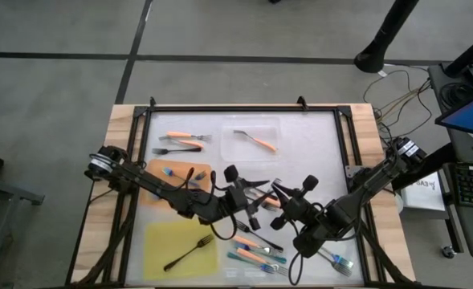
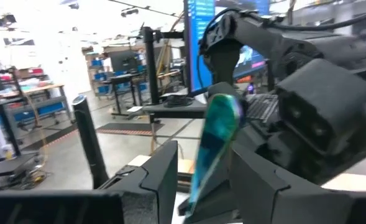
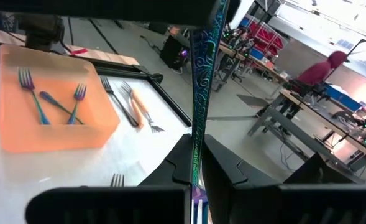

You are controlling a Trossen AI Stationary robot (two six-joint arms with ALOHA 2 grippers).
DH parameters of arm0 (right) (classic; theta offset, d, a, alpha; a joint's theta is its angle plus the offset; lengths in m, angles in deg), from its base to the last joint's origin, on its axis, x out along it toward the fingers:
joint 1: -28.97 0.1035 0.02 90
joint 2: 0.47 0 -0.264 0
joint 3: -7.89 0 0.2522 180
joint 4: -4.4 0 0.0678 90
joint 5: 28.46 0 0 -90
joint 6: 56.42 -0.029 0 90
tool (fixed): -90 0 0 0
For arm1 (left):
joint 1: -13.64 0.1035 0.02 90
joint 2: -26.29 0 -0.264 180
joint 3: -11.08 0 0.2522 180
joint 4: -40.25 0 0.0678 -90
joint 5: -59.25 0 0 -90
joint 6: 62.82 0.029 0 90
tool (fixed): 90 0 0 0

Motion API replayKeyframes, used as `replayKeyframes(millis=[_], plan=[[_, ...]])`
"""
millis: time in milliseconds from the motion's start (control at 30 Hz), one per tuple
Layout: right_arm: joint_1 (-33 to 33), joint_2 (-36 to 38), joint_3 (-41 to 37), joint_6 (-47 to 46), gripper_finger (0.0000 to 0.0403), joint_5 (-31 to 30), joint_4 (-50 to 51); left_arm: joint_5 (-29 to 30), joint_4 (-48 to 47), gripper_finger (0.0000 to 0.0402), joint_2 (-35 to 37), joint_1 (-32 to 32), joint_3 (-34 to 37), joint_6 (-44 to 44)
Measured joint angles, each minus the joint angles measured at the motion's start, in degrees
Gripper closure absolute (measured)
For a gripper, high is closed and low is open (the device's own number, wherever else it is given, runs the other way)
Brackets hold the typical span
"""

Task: Sort silverware by color (type)
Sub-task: Put the blue fork into the orange bin

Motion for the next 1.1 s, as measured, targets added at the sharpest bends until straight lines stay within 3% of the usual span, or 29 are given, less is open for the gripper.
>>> replayKeyframes(millis=[200, 433, 767, 1100], plan=[[0.0, 0.0, 0.0, 0.2, 0.0394, -0.4, 0.0, -0.2, 0.1, 0.0294, 0.0, 0.3, 0.0, 0.1], [0.1, 0.0, 0.0, 0.1, 0.0394, -0.4, 0.0, -6.4, 0.0, 0.0391, 0.0, 0.7, 0.0, 0.7], [0.1, 0.0, -0.1, -0.9, 0.0389, -0.1, 0.0, -5.9, -0.7, 0.0400, 0.0, 0.8, 0.0, 1.5], [0.5, 3.6, -0.1, -0.9, 0.0293, 6.0, 0.3, 0.9, -6.8, 0.0401, 0.5, 1.2, 0.1, 2.7]])
